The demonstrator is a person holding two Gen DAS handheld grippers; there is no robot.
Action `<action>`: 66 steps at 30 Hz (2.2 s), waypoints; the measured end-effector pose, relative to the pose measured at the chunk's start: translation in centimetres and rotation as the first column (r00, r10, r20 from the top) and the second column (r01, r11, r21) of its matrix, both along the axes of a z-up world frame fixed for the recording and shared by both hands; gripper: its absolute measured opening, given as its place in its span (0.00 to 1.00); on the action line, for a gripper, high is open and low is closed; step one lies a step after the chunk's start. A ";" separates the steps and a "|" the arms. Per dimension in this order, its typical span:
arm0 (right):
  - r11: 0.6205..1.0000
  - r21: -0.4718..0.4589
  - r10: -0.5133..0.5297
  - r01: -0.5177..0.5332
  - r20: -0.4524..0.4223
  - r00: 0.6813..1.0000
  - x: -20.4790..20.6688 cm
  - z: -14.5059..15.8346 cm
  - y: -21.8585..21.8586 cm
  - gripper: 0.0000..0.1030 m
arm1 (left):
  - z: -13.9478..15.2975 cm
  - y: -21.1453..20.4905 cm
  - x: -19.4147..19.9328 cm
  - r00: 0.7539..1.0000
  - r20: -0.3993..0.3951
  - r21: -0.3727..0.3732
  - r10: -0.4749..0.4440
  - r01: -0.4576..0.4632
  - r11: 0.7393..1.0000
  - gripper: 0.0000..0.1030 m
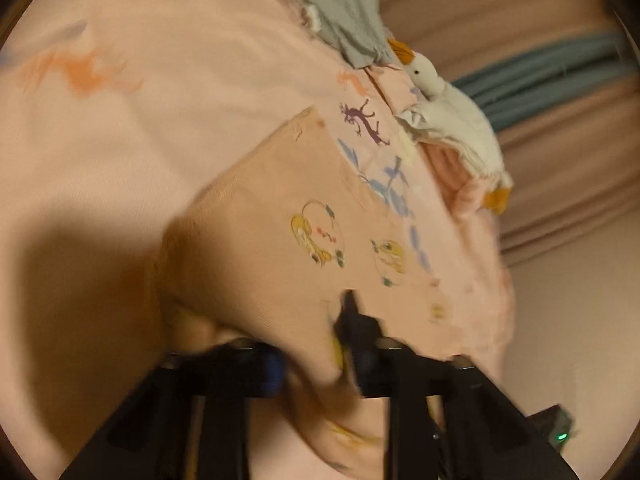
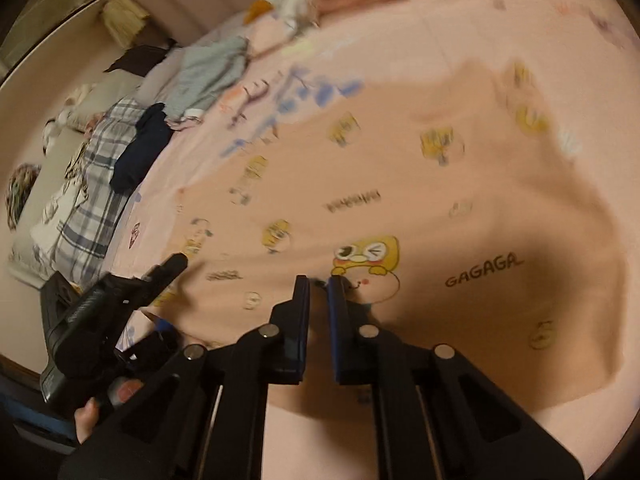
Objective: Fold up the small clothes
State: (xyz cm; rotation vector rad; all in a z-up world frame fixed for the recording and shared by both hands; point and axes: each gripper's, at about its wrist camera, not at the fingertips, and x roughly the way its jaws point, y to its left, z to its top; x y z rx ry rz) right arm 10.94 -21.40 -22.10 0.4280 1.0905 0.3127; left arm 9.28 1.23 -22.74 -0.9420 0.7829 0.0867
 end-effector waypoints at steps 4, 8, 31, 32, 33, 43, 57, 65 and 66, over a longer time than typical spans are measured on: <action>0.995 0.092 -0.026 0.033 -0.078 0.997 0.8 -1.3 -1.7 0.00 | 2.5 -2.2 0.6 0.990 0.118 0.157 -0.072 0.053 0.986 0.15; 0.980 0.180 -0.062 0.080 -0.103 0.993 0.1 -1.0 -4.4 0.00 | 4.5 -6.3 1.5 0.935 0.221 0.254 -0.277 0.219 0.942 0.15; 0.939 0.300 -0.180 0.167 0.018 0.983 -2.8 4.9 -11.5 0.54 | 9.4 -8.7 -1.1 0.839 0.109 0.327 -0.533 0.476 0.816 0.62; 0.943 0.297 -0.166 0.151 0.025 0.986 -2.3 4.7 -10.8 0.54 | 9.2 -8.2 -0.9 0.853 0.089 0.341 -0.514 0.459 0.820 0.62; 0.944 0.301 -0.150 0.135 0.025 0.988 -1.5 4.3 -10.2 0.55 | 9.0 -8.0 -0.9 0.857 0.086 0.338 -0.508 0.454 0.824 0.62; 0.924 0.343 -0.190 0.168 0.031 0.981 2.8 -0.2 -6.2 0.12 | 7.2 -5.0 -0.4 0.898 0.018 0.223 -0.439 0.425 0.877 0.62; 0.950 0.084 -0.310 0.302 0.111 0.944 -5.7 4.4 -15.0 0.23 | 3.5 -3.7 -0.6 0.904 -0.093 0.181 -0.416 0.426 0.886 0.62; 0.893 0.210 -0.424 0.399 0.092 0.901 -6.7 5.1 -18.6 0.49 | 4.6 -7.9 -0.3 0.849 0.006 0.212 -0.528 0.515 0.831 0.62; 0.891 0.206 -0.434 0.404 0.132 0.891 -6.9 5.9 -18.6 0.51 | 4.9 -8.4 -0.2 0.839 0.027 0.219 -0.543 0.525 0.822 0.62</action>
